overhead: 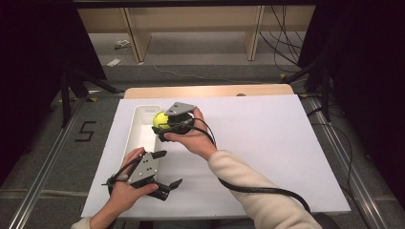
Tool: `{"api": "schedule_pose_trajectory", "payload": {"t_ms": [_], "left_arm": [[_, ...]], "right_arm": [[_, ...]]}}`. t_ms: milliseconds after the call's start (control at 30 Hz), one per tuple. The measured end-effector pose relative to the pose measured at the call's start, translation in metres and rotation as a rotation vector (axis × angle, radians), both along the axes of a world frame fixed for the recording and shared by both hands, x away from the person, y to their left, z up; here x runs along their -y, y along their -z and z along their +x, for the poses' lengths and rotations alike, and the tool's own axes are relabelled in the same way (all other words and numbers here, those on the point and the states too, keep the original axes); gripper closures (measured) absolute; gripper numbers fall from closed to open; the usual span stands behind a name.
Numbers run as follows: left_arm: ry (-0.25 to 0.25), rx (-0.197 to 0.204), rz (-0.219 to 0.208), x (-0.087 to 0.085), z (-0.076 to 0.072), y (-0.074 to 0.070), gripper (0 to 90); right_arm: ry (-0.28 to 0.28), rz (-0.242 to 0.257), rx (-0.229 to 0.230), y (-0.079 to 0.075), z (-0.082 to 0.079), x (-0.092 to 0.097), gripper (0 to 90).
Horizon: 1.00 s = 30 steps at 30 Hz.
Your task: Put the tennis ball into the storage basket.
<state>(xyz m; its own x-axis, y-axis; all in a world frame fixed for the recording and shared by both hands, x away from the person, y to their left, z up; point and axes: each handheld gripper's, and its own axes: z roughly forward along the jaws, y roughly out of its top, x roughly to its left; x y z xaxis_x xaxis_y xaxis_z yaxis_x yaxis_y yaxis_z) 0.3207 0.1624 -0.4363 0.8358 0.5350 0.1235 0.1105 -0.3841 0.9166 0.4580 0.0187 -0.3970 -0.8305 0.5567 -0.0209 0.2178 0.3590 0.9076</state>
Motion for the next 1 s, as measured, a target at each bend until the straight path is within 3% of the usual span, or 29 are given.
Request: {"api": "schedule_pose_trajectory", "payload": {"t_ms": [1000], "left_arm": [[0.004,0.0,0.001,0.0,0.0,0.0,0.1]], "right_arm": [[-0.006,0.002,-0.012,-0.002,0.003,-0.011,26.2]]}}
